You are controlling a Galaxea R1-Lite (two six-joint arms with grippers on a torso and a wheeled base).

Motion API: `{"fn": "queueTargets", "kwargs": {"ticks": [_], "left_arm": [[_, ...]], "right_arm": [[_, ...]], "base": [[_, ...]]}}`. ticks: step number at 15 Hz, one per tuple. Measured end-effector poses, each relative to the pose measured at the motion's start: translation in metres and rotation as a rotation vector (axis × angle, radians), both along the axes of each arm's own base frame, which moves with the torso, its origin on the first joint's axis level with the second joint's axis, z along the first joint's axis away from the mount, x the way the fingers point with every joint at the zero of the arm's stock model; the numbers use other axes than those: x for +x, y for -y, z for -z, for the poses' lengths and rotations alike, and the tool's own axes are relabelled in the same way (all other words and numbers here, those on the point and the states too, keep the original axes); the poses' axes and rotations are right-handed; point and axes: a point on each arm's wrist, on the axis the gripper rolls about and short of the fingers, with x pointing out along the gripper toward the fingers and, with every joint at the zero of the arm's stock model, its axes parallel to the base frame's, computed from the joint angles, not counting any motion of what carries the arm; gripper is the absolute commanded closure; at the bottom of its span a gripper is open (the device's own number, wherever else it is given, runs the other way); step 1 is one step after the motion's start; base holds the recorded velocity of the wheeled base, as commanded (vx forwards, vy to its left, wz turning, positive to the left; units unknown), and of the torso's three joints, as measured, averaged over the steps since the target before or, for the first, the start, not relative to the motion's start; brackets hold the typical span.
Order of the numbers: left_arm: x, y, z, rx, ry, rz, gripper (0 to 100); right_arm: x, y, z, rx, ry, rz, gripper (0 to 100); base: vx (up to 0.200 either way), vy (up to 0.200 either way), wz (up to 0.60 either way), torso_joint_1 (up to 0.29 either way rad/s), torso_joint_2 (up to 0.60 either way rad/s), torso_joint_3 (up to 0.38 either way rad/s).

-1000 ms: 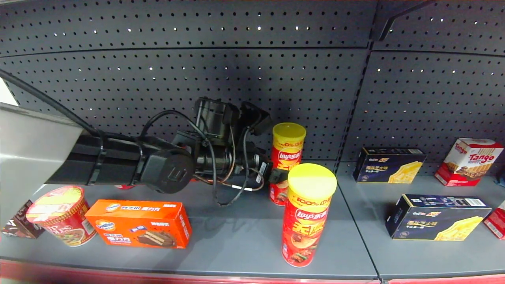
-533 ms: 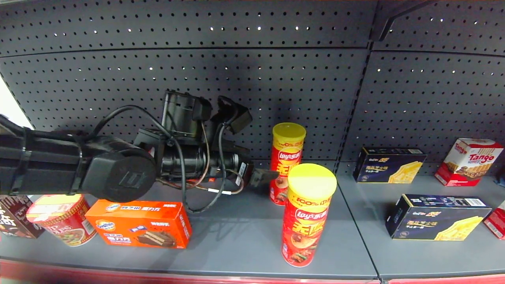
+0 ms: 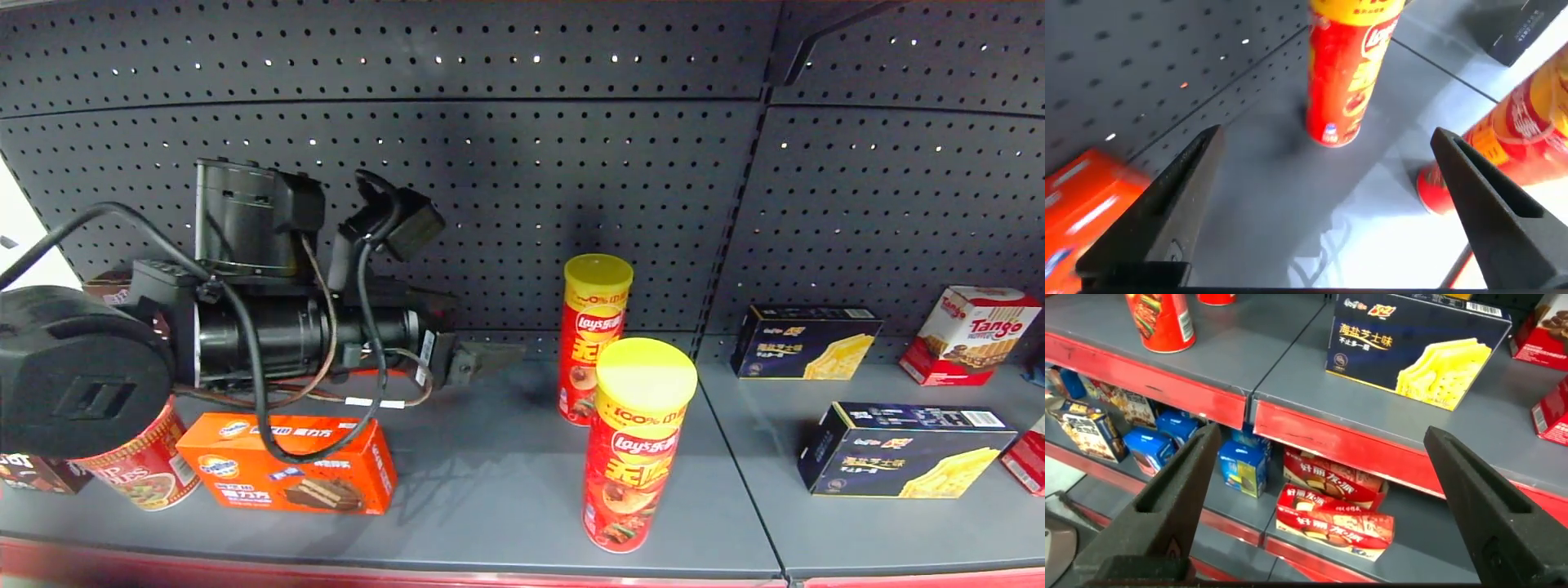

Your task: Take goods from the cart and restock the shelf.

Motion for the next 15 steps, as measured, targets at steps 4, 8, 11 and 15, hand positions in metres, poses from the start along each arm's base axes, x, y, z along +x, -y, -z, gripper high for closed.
{"fn": "queueTargets", "kwargs": {"ticks": [4, 8, 11, 15], "left_arm": [[-0.037, -0.029, -0.007, -0.002, 0.01, -0.056, 0], [-0.063, -0.047, -0.01, 0.037, 0.026, -0.169, 0], [-0.078, -0.055, -0.017, 0.054, 0.043, -0.222, 0], [-0.093, -0.062, -0.024, 0.046, 0.085, -0.255, 0]], "right_arm": [[0.016, -0.005, -0.04, 0.013, -0.044, 0.007, 0], [0.056, -0.019, -0.083, 0.025, -0.09, -0.067, 0], [0.094, -0.032, -0.1, 0.03, -0.109, -0.116, 0], [0.136, -0.051, -0.1, 0.025, -0.131, -0.185, 0]], "base": [[0.0, 0.0, 0.0, 0.0, 0.0, 0.0], [0.0, 0.0, 0.0, 0.0, 0.0, 0.0], [0.0, 0.0, 0.0, 0.0, 0.0, 0.0], [0.0, 0.0, 0.0, 0.0, 0.0, 0.0]]}}
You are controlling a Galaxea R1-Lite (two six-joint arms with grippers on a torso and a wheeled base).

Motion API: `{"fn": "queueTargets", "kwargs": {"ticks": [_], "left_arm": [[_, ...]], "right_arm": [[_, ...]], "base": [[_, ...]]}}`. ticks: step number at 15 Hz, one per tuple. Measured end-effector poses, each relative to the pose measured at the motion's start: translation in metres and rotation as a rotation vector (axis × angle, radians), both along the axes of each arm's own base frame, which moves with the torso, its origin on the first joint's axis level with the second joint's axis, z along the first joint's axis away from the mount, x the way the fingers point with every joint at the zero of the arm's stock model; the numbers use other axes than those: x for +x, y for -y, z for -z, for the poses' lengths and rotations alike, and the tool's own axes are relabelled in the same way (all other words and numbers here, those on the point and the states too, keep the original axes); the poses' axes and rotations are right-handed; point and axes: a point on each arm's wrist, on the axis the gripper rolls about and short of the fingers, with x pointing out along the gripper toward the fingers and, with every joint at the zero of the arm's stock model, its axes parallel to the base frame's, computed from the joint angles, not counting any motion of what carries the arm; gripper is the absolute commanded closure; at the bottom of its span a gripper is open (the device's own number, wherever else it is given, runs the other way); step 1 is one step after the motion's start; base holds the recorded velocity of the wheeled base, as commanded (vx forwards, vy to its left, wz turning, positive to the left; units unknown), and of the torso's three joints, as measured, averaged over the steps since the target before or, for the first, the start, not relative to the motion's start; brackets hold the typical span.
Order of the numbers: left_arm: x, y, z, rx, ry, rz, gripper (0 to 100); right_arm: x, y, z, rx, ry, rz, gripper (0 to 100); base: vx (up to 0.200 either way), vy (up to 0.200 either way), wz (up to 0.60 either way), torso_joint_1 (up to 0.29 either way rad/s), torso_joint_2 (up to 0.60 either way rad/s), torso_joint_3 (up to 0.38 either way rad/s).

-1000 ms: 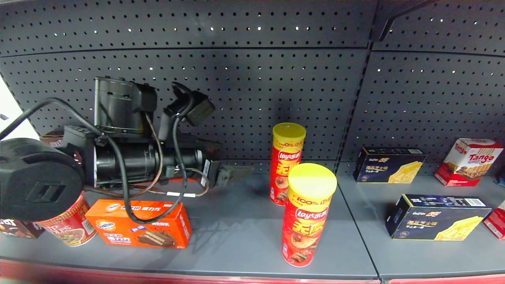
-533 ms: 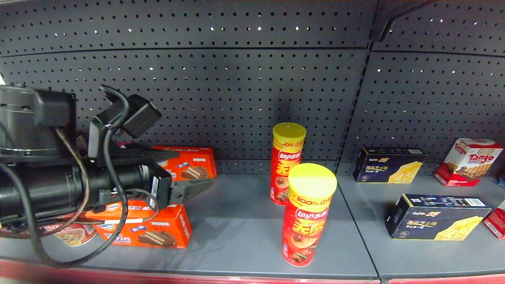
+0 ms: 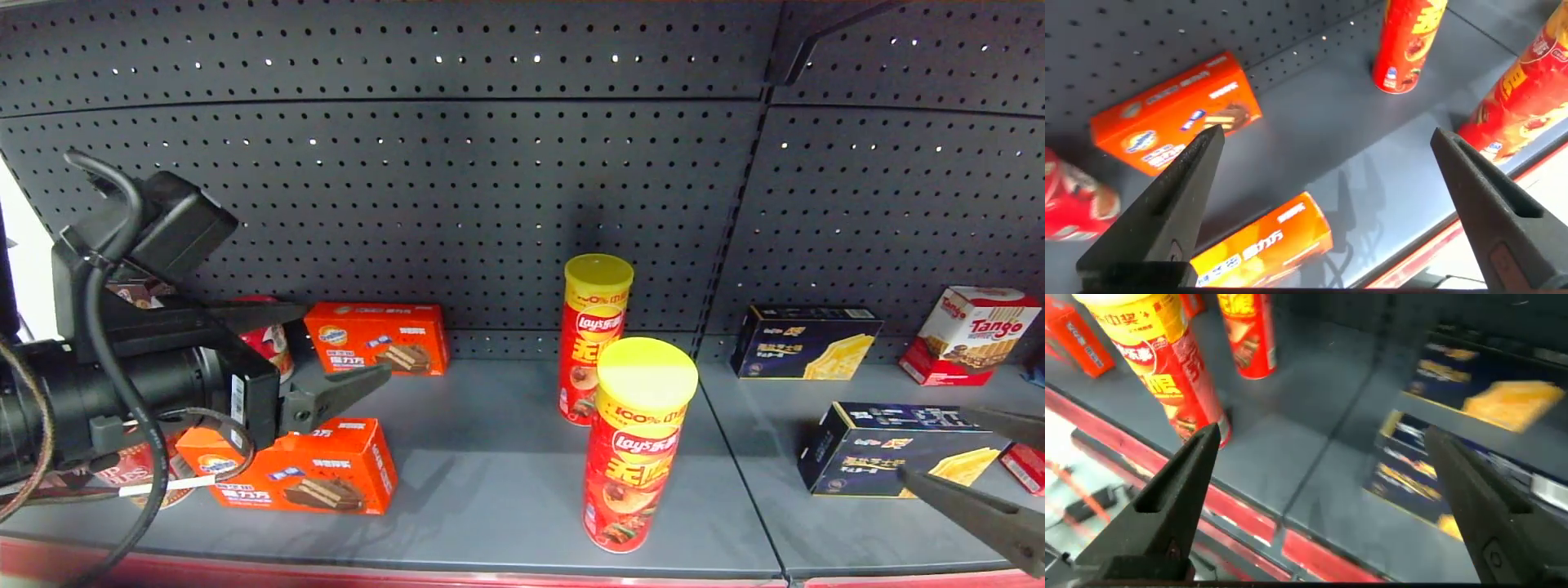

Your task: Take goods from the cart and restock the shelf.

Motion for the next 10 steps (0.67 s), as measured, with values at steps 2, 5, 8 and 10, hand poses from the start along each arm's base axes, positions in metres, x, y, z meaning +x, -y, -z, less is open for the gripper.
{"fn": "queueTargets", "kwargs": {"ticks": [2, 5, 8, 10], "left_arm": [[-0.005, -0.002, 0.004, 0.001, 0.0, 0.002, 0], [-0.008, -0.002, 0.01, -0.002, 0.006, 0.008, 0], [-0.008, -0.002, 0.014, -0.006, 0.014, 0.015, 0], [-0.009, -0.002, 0.019, 0.0, 0.001, 0.016, 0]], "right_arm": [[0.012, -0.01, 0.006, -0.015, -0.046, -0.061, 0], [0.029, -0.023, 0.011, -0.027, -0.069, -0.113, 0], [0.037, -0.028, 0.02, -0.047, -0.122, -0.127, 0], [0.042, -0.031, 0.024, -0.058, -0.149, -0.13, 0]], "base": [[0.0, 0.0, 0.0, 0.0, 0.0, 0.0], [0.0, 0.0, 0.0, 0.0, 0.0, 0.0], [0.0, 0.0, 0.0, 0.0, 0.0, 0.0], [0.0, 0.0, 0.0, 0.0, 0.0, 0.0]]}}
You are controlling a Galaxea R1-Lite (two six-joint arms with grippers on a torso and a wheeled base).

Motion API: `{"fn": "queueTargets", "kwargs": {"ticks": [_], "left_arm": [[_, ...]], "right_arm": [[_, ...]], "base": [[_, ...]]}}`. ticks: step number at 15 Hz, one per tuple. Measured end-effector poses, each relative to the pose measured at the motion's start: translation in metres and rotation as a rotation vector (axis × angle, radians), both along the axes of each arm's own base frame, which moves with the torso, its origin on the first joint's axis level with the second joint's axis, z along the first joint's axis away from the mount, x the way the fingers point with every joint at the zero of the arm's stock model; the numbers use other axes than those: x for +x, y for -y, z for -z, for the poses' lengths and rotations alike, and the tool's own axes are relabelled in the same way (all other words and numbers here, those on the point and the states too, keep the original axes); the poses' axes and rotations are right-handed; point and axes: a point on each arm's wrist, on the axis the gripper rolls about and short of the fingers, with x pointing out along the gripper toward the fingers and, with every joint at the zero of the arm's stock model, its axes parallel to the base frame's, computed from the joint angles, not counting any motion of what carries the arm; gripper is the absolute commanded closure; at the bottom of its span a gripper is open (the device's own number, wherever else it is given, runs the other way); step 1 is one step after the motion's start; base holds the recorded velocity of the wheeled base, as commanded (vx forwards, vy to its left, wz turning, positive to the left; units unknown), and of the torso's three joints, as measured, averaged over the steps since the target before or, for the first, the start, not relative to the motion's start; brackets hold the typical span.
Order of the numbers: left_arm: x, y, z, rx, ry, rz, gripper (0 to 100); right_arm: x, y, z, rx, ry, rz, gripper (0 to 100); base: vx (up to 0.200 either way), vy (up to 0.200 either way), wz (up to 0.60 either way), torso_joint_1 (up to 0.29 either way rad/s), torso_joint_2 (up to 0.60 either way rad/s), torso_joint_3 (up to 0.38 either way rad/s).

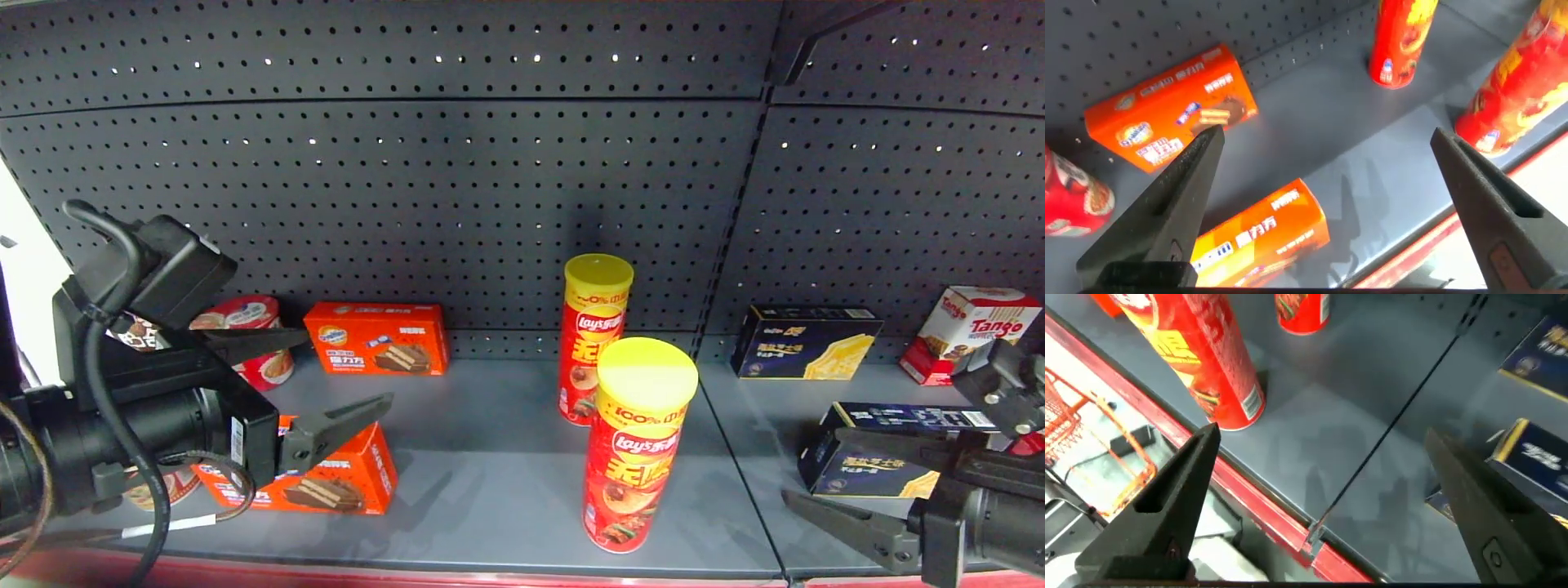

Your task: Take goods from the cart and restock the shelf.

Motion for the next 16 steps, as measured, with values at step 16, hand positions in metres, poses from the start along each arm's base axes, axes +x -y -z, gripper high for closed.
{"fn": "queueTargets", "kwargs": {"ticks": [16], "left_arm": [[0.001, 0.001, 0.015, 0.037, -0.038, 0.012, 0]], "right_arm": [[0.045, -0.029, 0.018, -0.139, -0.026, -0.136, 0]], "base": [[0.0, 0.0, 0.0, 0.0, 0.0, 0.0]]}}
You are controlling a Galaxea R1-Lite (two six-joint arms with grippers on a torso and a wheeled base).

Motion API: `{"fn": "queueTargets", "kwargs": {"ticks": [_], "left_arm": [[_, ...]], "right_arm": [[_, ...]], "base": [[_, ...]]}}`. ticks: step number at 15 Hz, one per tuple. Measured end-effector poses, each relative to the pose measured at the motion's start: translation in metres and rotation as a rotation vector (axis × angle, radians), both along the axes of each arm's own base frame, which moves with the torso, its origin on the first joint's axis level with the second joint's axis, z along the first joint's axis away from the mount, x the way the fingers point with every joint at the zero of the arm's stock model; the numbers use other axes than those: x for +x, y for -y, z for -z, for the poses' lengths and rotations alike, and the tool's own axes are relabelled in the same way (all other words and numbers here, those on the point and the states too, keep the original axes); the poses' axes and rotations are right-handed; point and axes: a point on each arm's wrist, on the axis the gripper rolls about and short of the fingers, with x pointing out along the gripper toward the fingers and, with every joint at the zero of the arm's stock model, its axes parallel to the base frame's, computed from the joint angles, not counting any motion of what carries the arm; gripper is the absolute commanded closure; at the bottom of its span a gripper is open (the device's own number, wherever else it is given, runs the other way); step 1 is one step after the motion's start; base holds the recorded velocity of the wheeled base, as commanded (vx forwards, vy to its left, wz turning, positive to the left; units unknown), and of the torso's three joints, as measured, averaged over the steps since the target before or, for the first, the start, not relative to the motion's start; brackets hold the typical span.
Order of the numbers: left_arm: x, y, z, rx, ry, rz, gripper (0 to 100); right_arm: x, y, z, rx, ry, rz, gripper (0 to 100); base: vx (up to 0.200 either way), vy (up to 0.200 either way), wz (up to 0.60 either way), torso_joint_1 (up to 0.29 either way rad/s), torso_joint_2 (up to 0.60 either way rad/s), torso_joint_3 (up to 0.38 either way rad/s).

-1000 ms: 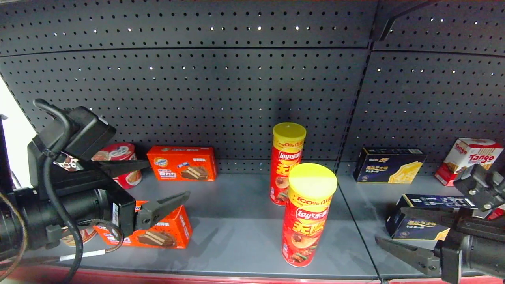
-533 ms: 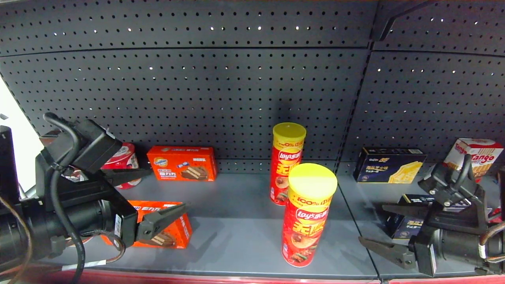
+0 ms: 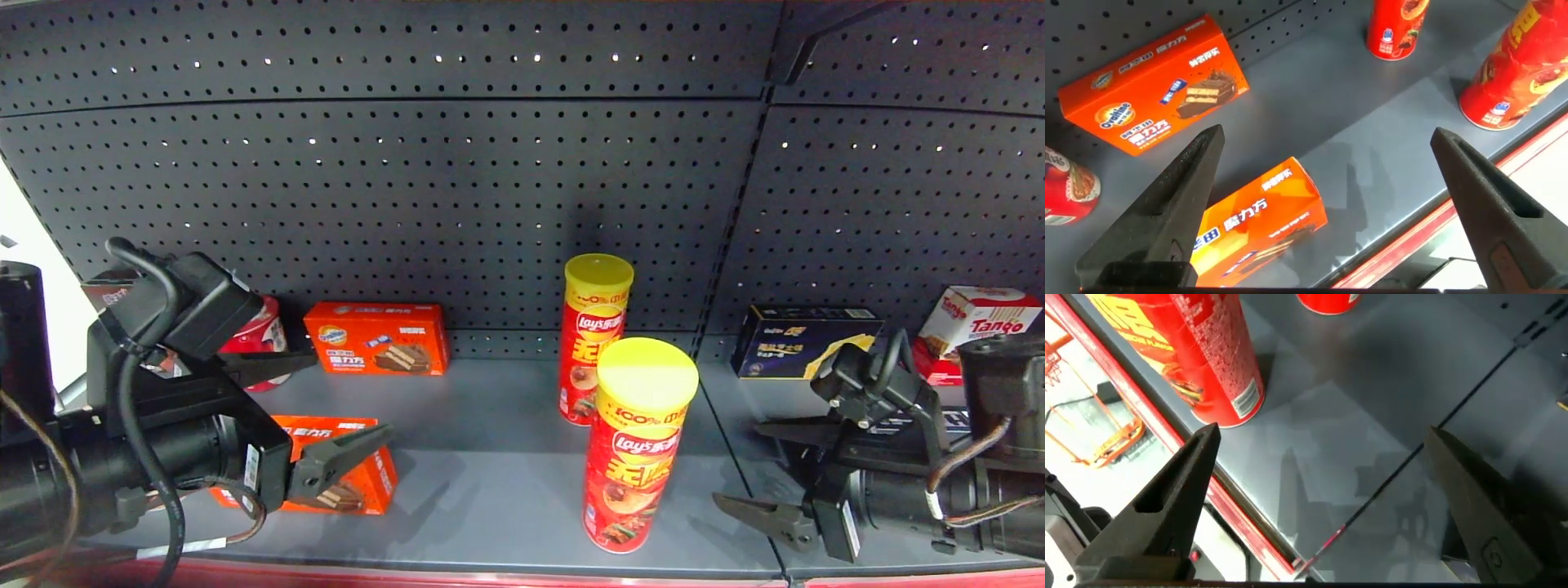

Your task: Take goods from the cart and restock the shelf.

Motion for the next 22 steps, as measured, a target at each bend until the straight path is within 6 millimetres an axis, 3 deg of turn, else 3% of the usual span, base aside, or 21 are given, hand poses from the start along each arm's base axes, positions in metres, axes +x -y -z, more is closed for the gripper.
{"fn": "queueTargets", "kwargs": {"ticks": [22], "left_arm": [[0.004, 0.003, 0.007, 0.01, -0.022, 0.006, 0]], "right_arm": [[0.032, -0.04, 0.004, -0.012, -0.008, -0.073, 0]], "base": [[0.0, 0.0, 0.0, 0.0, 0.0, 0.0]]}}
